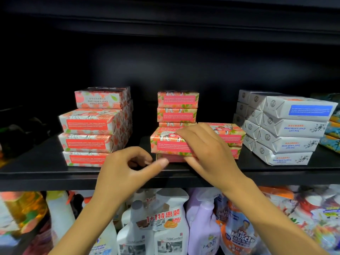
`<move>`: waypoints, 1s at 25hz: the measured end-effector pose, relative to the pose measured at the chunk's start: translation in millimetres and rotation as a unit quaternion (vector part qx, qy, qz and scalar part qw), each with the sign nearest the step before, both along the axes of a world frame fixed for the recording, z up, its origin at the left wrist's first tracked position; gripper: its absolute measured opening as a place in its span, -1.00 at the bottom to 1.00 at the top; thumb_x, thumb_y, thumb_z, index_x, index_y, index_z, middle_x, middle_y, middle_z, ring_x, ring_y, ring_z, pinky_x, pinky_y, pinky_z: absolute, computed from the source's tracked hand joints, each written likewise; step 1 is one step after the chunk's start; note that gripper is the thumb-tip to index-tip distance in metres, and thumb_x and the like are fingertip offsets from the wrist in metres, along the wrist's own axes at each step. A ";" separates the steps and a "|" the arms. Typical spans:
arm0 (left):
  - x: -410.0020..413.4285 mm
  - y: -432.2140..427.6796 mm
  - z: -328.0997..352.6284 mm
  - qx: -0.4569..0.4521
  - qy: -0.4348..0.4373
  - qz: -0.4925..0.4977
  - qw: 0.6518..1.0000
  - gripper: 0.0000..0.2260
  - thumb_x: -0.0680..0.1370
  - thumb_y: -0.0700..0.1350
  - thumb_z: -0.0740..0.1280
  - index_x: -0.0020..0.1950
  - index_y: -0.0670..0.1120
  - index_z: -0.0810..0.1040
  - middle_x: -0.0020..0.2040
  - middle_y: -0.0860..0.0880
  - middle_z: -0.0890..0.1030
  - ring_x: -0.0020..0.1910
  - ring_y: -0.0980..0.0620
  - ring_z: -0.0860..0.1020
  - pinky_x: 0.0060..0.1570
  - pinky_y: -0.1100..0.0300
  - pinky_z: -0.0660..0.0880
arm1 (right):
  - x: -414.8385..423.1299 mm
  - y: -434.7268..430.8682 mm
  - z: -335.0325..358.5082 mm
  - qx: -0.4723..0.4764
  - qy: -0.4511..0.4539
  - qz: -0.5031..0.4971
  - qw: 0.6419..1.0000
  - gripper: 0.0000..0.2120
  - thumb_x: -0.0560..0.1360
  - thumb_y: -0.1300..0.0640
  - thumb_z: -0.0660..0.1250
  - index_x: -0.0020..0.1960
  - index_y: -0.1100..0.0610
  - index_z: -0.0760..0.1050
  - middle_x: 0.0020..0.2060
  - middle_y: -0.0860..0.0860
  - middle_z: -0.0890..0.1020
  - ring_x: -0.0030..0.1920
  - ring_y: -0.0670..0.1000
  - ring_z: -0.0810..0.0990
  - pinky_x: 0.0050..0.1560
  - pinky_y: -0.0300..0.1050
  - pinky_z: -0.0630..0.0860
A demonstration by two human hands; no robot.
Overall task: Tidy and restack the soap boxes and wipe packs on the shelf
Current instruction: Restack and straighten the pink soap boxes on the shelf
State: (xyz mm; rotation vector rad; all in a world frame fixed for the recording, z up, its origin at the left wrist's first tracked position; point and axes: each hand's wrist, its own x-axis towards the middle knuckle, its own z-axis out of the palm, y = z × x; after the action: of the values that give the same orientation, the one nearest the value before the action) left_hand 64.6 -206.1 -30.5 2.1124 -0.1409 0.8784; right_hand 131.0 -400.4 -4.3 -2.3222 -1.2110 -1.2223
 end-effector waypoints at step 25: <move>-7.5 -29.0 28.9 -0.224 0.026 -0.300 0.927 -0.46 0.20 -0.02 0.51 0.17 -0.02 0.55 0.09 0.02 0.65 0.09 0.05 0.61 -0.06 0.27 0.53 | -42.9 -35.3 21.2 0.173 0.052 0.136 0.974 -0.64 0.25 0.46 0.39 0.02 0.25 0.53 -0.02 -0.01 0.55 0.04 -0.13 0.51 0.05 -0.40 0.36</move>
State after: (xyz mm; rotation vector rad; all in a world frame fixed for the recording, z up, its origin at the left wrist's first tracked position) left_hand 57.1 -235.0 -1.6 1.5239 -0.4832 0.4296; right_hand 88.0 -435.7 16.9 -1.8765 -1.1306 -1.1000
